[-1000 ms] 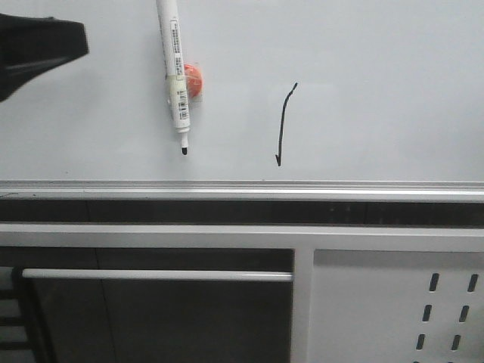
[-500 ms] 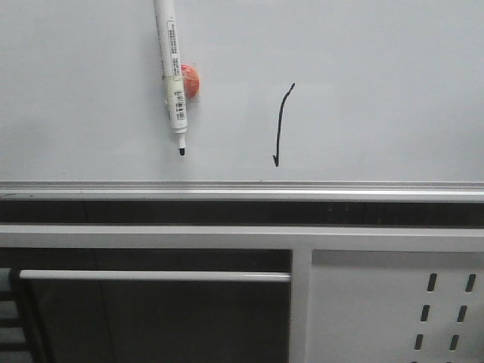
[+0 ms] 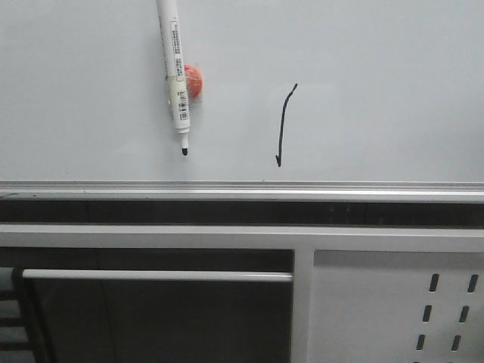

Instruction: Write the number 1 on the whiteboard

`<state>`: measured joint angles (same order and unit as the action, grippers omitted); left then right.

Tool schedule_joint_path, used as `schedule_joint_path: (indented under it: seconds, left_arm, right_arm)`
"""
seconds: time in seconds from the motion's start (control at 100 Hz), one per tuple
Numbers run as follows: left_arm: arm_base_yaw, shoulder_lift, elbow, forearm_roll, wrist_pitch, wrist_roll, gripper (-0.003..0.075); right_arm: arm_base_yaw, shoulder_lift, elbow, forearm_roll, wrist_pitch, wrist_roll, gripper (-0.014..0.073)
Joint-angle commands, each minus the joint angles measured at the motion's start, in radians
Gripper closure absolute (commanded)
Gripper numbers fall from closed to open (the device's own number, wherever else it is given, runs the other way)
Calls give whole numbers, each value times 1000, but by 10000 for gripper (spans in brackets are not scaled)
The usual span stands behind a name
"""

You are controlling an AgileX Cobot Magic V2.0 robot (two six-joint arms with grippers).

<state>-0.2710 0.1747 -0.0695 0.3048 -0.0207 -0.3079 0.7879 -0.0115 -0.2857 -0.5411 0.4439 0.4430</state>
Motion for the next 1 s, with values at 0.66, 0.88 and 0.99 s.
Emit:
schedule_joint_path:
  seconds: [0.66, 0.88, 0.99]
  left_arm:
    - [170, -205, 85, -501, 390, 2, 738]
    - [170, -205, 85, -361, 387, 0, 738]
    - [170, -205, 88, -208, 375, -62, 738]
  right_arm:
    - [-8, -2, -22, -20, -73, -1, 665]
    - [-8, -2, -22, -20, -73, -1, 665]
    - [-8, -2, -22, -20, -73, -1, 665]
